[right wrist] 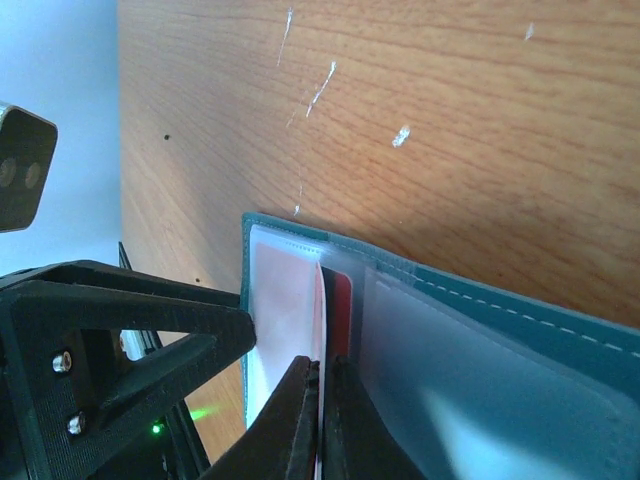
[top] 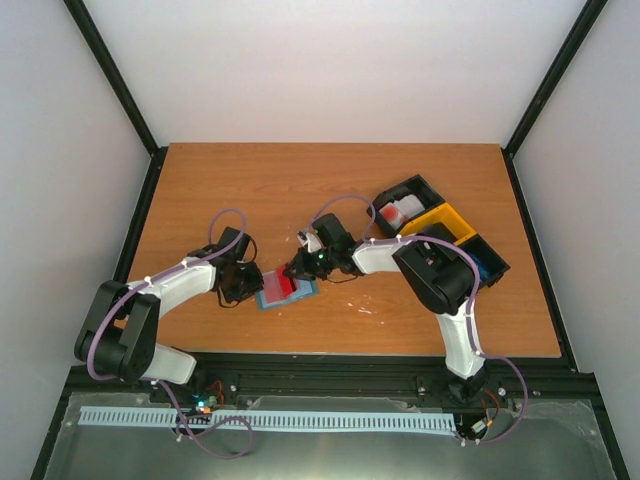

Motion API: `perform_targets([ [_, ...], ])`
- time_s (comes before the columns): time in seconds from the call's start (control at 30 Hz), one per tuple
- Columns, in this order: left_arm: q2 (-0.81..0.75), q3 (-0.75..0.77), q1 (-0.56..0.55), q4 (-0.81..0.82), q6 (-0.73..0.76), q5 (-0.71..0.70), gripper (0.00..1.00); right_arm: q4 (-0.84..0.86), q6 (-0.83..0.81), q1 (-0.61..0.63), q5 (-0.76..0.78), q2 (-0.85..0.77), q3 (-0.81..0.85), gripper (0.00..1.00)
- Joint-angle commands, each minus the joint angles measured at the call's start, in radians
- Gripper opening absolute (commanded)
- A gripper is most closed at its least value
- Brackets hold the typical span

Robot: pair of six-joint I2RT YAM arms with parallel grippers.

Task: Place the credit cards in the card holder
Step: Insert the credit card into the card holder.

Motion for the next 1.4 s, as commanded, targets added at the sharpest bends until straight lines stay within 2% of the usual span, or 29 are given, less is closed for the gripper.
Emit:
perform_targets([
  [0.0,0.020,-0.028,0.003,-0.021,0.026,-0.011,0.26,-0.015,0.010,0.020,0.023,0.030,-0.004,0.03],
  [0.33,0.001,-0.033,0.003,-0.010,0.036,0.003,0.28,0.014,0.027,0.061,-0.008,0.077,0.028,0.03],
  [0.53,-0.009,-0.034,0.003,-0.010,0.038,0.000,0.30,-0.111,-0.039,0.061,0.092,0.026,0.057,0.26],
  [0.77,-0.010,-0.031,0.003,-0.003,0.050,0.001,0.30,-0.348,-0.116,0.066,0.239,-0.014,0.118,0.36],
  [1.1,-0.011,-0.031,0.002,0.014,0.076,0.023,0.33,-0.392,-0.111,0.109,0.229,0.008,0.163,0.40],
  [1.37,-0.031,-0.037,0.003,0.027,0.093,0.059,0.34,-0.294,-0.073,0.124,0.188,0.022,0.148,0.41],
])
